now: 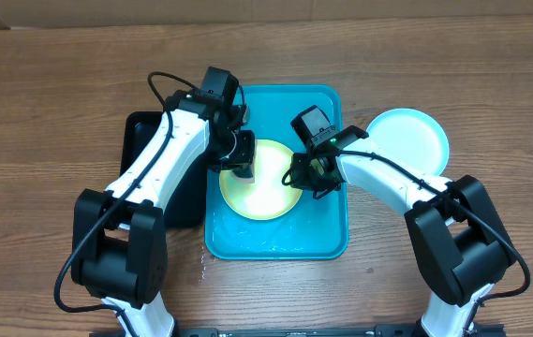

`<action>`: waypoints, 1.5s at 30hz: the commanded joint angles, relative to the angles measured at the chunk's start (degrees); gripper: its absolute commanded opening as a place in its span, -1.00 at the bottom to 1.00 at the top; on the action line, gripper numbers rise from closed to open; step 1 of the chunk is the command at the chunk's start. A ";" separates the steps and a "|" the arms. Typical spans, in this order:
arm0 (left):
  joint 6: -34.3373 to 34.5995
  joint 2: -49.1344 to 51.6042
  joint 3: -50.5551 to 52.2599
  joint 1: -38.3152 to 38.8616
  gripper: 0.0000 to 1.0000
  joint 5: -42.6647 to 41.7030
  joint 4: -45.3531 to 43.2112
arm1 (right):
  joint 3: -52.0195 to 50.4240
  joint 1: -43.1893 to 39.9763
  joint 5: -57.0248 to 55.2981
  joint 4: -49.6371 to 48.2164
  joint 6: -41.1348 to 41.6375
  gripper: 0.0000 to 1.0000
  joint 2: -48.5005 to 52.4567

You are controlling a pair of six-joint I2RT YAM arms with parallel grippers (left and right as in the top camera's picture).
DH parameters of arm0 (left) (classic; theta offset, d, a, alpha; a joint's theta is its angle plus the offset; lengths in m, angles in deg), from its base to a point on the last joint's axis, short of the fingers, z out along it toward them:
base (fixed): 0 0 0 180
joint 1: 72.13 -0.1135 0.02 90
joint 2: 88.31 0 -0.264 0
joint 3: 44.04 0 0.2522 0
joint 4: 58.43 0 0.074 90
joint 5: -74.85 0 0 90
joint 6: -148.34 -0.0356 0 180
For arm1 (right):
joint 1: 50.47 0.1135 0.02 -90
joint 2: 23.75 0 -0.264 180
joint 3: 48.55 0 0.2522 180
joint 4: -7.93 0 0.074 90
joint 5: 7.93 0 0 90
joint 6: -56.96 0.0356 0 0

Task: Clean dirty plates on tray and stack at the side
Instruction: 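Continue scrubbing the yellow plate while the right gripper holds its rim, then return the sponge to the black tray and raise the left arm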

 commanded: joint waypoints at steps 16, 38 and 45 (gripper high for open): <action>-4.98 3.39 8.39 0.68 -0.92 -17.00 -10.12 | 0.61 0.02 -0.28 -0.35 -0.02 -0.92 0.39; -8.33 -1.70 -11.26 -12.72 -0.92 18.93 15.21 | 0.61 0.02 -0.33 -0.13 -0.04 -0.92 0.39; -8.48 -1.62 -2.75 -12.81 -0.92 28.11 9.22 | 0.61 0.02 -0.37 -0.04 -0.07 -0.92 0.39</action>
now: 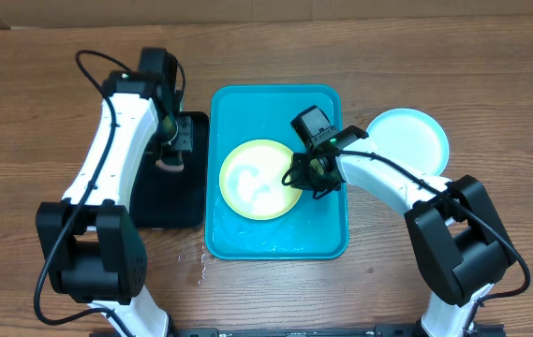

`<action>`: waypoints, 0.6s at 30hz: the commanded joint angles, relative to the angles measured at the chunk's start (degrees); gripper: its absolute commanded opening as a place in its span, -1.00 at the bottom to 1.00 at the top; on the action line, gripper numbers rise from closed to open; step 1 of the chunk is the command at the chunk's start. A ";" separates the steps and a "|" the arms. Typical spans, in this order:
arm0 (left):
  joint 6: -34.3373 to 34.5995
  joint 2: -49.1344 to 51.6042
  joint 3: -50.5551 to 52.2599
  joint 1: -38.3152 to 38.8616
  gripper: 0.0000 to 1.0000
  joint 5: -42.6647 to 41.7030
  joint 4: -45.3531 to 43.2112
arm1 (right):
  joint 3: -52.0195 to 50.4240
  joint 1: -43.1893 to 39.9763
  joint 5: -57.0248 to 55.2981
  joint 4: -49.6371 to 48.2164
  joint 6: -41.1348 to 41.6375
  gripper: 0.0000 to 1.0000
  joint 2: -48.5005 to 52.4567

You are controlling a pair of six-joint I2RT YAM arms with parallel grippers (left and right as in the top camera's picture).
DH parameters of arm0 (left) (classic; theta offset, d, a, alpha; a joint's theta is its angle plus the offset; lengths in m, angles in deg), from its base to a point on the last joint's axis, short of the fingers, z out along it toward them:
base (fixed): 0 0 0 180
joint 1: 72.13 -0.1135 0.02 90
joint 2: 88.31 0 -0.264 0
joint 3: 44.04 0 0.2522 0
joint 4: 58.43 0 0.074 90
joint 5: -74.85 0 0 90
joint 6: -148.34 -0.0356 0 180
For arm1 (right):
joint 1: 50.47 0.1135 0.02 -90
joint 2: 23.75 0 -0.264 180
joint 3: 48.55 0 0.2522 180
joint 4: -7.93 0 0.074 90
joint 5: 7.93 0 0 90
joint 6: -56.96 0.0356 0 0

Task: Clean dirty plates on tray and stack at the side
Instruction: 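Return the sponge to the black tray and raise the left arm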

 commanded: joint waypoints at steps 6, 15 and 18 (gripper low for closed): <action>-3.48 -0.59 10.47 -0.17 -0.91 10.21 -7.69 | 0.61 0.02 -0.52 0.02 -0.04 -0.92 0.39; -0.48 -0.61 10.14 -0.20 0.04 9.81 -8.02 | 0.61 0.02 -0.52 0.02 -0.04 -0.92 0.39; 0.83 -0.68 7.23 -0.20 0.14 7.56 -5.35 | 0.61 0.02 -0.55 0.00 -0.02 -0.92 0.39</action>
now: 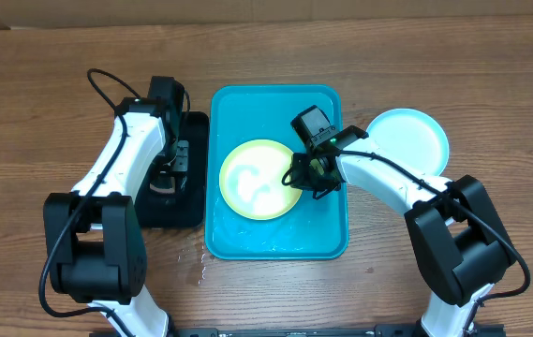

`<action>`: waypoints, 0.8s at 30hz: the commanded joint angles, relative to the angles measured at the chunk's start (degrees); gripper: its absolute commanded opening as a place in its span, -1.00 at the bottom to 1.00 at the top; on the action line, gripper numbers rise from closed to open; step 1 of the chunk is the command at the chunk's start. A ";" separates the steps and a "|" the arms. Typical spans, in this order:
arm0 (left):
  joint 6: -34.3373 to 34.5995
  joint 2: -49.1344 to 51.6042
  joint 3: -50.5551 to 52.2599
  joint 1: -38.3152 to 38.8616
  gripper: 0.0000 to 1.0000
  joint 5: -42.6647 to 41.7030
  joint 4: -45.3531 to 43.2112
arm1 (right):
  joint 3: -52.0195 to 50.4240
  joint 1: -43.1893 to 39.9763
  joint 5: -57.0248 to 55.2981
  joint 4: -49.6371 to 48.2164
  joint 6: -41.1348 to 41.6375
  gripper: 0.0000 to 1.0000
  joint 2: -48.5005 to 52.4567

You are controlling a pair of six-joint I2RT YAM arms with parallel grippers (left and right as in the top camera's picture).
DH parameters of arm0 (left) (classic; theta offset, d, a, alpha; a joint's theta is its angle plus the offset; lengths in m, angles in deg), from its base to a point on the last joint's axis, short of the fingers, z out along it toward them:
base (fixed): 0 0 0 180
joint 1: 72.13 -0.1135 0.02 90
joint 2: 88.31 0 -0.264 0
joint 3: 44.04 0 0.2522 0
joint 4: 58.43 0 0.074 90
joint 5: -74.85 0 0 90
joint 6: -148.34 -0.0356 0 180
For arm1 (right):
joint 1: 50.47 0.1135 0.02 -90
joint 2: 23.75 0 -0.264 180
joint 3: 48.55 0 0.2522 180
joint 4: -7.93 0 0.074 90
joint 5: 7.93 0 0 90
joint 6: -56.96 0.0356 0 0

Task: Clean dirty plates on tray and stack at the side
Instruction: 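Return the sponge to the black tray and raise the left arm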

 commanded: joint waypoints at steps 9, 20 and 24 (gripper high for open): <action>2.05 -7.52 -16.57 -2.10 0.22 -11.21 8.61 | 0.61 0.02 -0.52 -0.07 0.00 -0.49 0.39; 8.55 -23.19 -18.82 -13.94 1.00 -16.98 10.05 | 0.61 0.00 -0.55 -1.51 0.00 0.18 0.39; 9.57 -23.98 -18.80 -17.22 1.00 -16.98 11.23 | 0.61 0.00 -0.59 -2.19 0.00 0.20 0.39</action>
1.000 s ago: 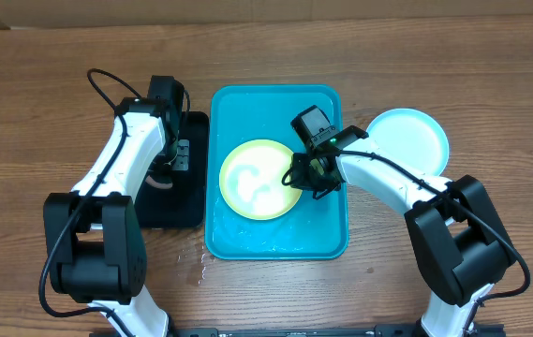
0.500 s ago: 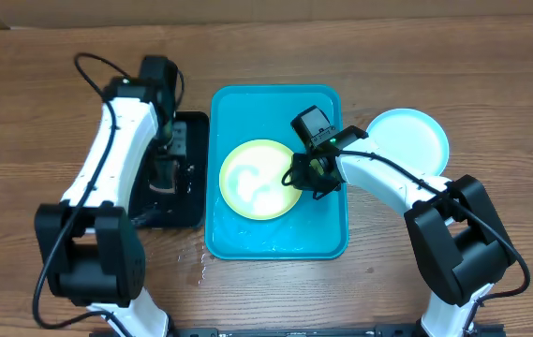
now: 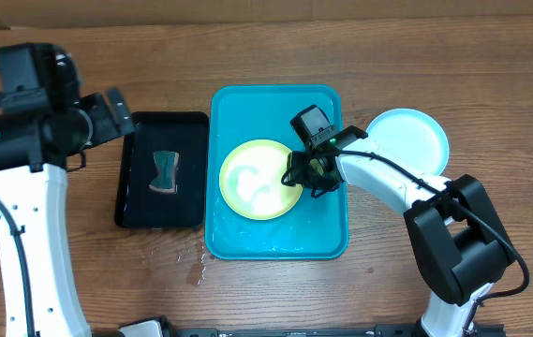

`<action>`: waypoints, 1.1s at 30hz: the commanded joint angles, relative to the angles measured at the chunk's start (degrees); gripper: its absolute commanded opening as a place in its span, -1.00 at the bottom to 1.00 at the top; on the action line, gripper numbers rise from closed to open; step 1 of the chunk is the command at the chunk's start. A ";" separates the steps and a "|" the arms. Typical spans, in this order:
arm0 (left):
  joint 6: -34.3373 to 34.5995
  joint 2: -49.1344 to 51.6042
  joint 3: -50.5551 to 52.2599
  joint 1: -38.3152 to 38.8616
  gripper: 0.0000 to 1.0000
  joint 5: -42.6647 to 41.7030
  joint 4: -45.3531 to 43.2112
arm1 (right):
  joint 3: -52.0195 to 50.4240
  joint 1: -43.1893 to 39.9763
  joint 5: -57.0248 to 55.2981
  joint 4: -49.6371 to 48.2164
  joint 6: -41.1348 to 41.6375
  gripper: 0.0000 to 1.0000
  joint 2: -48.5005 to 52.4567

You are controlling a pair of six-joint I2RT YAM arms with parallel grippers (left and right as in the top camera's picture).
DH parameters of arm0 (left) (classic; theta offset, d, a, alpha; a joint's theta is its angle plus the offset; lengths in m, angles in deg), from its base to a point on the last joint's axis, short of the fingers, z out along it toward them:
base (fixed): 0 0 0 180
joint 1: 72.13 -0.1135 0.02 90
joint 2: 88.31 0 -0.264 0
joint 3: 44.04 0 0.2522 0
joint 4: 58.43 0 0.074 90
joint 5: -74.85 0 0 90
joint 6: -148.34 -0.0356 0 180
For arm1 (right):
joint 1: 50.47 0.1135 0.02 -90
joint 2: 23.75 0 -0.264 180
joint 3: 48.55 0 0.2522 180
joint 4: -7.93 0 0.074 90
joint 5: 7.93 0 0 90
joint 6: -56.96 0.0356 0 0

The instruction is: Clean dirty plates on tray and stack at the side

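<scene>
A yellow-green plate (image 3: 255, 180) with wet smears lies in the teal tray (image 3: 327, 239). My right gripper (image 3: 297, 175) is shut on the plate's right rim. A grey-green sponge (image 3: 164, 172) lies loose in the black tray (image 3: 135, 211) to the left. My left gripper (image 3: 119, 114) hangs high above the black tray's far left corner, open and empty, apart from the sponge. A clean light blue plate (image 3: 408, 139) rests on the table to the right of the teal tray.
The wooden table (image 3: 60, 56) carries both trays side by side. A few water drops (image 3: 196, 271) lie near the teal tray's front left corner. The left arm's white link (image 3: 22, 234) runs down the left edge.
My left gripper was down in the black tray at the sponge; now it is raised and off to the left, open, and the sponge lies alone in the tray. The right gripper holds as before.
First my left gripper was on the yellow-green plate in the teal tray while the right held the rim. Then the left stood over the black tray, then lower in it. Now the sponge rests there and the left gripper is away.
</scene>
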 commanded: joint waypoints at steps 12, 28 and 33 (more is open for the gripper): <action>2.29 0.11 -0.70 -1.73 1.00 -1.42 1.79 | 0.61 0.00 -1.81 -0.61 0.00 0.08 0.33; 2.27 0.11 -0.70 -1.73 1.00 -1.42 1.79 | 0.59 0.00 -1.38 -0.76 0.22 -0.92 1.22; 2.27 0.11 -0.70 -1.73 1.00 -1.42 1.79 | 0.59 0.00 -1.38 -0.74 0.20 -0.92 1.22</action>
